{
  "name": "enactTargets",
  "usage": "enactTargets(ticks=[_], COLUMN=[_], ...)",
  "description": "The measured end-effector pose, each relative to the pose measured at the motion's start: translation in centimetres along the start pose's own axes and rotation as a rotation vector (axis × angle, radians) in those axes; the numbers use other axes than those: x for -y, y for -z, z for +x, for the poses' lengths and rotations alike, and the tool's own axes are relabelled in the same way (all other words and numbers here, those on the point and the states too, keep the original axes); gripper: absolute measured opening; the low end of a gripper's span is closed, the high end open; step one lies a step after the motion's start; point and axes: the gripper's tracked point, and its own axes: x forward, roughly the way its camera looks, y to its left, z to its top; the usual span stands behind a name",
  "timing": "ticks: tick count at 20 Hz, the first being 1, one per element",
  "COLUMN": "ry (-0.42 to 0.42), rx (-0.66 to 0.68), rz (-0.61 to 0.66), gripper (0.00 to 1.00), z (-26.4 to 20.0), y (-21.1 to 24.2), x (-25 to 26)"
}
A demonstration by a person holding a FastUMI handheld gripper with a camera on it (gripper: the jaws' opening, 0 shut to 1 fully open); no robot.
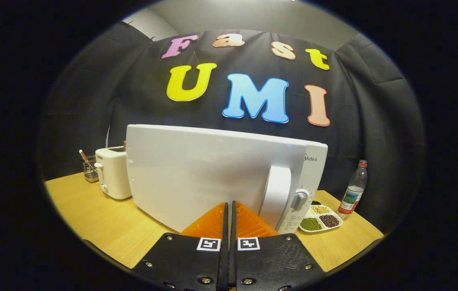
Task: Open the microwave, put the food inside, and close the microwave door.
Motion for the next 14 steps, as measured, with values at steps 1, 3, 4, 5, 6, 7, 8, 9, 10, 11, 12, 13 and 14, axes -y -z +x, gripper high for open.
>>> enactTargets(ticks=[1,3,4,5,6,7,8,9,10,11,12,13,14], ry=[0.013,0.036,0.050,0.067,0.079,0.091,0.098,0.093,0.103,0.114,0.115,0.096,0.050], rx=[-0.009,-0.016,-0.009,-0.007,-0.008,-0.013,-0.002,-0.010,0.004,0.008,0.004,-0.014,-0.052], rz=[0.000,-0.005,-0.021,-0.038,-0.038,-0.022,-0.017,-0.021,-0.009,-0.026,-0.036,-0.019,0.028], gripper=[0.01,0.01,0.01,0.01,0.01,0.01,0.01,0.03,0.04,0.08,0.08,0.08,0.08], z=[0.7,2.0,2.5,3.4,4.2,4.6,4.9,5.2,5.3,5.2,5.2,5.2,4.7], y=[0.2,0.4,0.2,0.1,0.0,0.2,0.2,0.0,-0.1,-0.1,0.0,0.2,0.9], x=[0.2,0.5,0.8,1.1,1.3,1.5,1.3,1.1,0.8,0.8,0.7,0.4,-0.5])
